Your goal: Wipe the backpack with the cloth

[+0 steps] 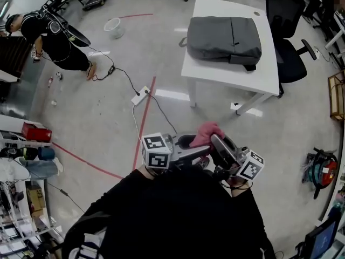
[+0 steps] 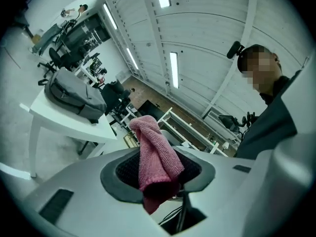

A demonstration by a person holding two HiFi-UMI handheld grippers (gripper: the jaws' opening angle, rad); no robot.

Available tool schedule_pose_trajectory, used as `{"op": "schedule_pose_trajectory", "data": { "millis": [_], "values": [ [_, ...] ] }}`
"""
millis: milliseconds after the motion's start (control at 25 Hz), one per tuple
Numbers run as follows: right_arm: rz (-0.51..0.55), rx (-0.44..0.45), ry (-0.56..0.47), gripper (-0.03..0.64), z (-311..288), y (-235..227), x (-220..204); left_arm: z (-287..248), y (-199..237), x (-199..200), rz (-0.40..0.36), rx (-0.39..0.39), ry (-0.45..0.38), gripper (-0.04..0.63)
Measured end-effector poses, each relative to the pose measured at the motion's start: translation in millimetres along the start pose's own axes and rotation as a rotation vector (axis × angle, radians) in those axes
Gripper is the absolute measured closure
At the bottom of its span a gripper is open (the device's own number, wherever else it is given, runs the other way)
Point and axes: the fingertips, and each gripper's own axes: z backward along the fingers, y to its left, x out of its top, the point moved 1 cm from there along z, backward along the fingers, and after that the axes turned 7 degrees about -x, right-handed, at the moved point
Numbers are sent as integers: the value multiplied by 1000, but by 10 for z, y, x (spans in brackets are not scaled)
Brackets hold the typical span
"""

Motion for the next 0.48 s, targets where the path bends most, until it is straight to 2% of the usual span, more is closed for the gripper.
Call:
{"op": "schedule_pose_trajectory", "data": {
  "millis": [200, 480],
  "values": [
    [-11, -54, -109, 531, 59, -234, 491, 75, 315, 198, -11, 102, -62, 360],
    [172, -270, -169, 531, -85, -757, 1230, 131, 1078, 656, 15, 158, -151, 362]
  ]
}}
